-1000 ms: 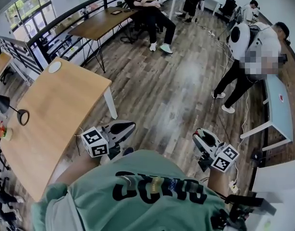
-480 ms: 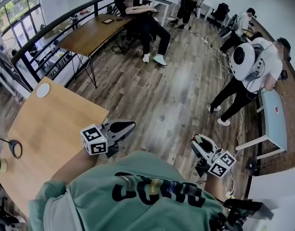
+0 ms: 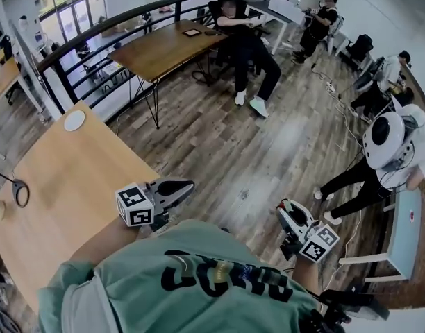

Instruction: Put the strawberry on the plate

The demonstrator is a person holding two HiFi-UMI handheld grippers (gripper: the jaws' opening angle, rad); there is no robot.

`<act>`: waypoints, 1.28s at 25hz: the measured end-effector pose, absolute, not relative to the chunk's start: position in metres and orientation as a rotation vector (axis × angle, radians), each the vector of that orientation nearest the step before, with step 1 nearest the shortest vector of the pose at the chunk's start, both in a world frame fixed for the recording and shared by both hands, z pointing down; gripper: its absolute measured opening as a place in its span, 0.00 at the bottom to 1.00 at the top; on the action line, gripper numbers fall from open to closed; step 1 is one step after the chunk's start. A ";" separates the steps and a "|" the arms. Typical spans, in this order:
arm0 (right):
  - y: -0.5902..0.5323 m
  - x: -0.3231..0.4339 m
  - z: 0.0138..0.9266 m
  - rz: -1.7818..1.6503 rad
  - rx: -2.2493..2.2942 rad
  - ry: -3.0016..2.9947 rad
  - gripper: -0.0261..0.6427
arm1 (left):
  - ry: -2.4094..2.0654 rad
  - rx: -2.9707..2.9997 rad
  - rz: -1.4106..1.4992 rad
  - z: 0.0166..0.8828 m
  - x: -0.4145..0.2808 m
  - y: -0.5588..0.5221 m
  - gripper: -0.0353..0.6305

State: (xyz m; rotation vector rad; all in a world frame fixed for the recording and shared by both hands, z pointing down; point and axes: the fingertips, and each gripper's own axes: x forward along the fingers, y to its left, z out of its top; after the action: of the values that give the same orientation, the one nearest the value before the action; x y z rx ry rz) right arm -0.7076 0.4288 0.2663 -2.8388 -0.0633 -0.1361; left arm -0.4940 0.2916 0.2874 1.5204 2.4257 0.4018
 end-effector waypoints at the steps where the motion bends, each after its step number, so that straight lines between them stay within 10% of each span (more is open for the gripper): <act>1: 0.448 -0.702 0.266 -0.134 -2.843 -0.025 0.24 | 2.407 1.557 0.384 0.285 -0.491 0.305 0.06; 21: 0.727 -0.626 0.265 -0.176 -2.795 0.389 0.24 | 2.135 1.862 0.354 0.269 -0.472 0.530 0.06; 32: 0.764 -0.443 0.247 -0.267 -2.882 0.402 0.24 | 2.124 1.762 0.340 0.291 -0.292 0.587 0.06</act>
State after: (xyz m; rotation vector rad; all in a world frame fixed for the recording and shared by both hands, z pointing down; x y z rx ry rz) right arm -0.4435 0.7636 0.2474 -2.8825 0.4019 -0.2671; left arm -0.2917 0.5871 0.2914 1.7618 2.1236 0.3399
